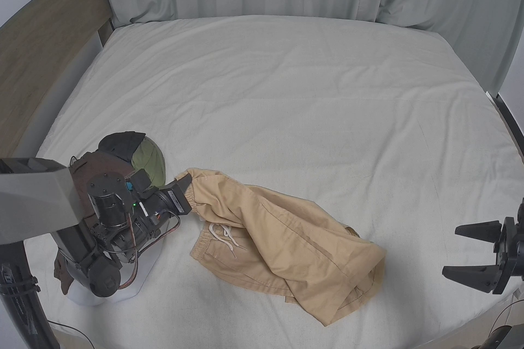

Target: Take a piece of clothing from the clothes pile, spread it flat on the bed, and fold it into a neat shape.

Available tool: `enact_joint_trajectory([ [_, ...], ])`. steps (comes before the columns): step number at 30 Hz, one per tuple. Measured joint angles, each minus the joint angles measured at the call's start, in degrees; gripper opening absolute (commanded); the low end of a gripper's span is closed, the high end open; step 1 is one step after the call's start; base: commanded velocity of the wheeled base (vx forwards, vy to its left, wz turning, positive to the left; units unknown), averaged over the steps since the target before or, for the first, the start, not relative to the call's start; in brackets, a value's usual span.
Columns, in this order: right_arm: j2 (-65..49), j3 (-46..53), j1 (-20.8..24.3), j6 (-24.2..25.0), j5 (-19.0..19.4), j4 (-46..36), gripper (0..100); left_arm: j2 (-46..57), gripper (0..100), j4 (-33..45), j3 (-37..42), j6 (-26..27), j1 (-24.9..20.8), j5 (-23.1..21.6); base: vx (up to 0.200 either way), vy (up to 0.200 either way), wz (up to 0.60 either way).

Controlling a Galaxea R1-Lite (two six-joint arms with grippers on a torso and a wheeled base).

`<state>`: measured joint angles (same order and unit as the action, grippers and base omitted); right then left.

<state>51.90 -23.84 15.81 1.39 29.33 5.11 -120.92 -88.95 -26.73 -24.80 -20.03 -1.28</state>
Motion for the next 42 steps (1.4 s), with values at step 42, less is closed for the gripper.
enact_joint_trajectory([
  [42, 33.5, 6.9, 4.5, 15.9, 0.0, 26.6, 100, -0.7, 0, 0.0, 0.8, 0.1, 2.8, -2.0, 0.0, 0.0, 0.0],
])
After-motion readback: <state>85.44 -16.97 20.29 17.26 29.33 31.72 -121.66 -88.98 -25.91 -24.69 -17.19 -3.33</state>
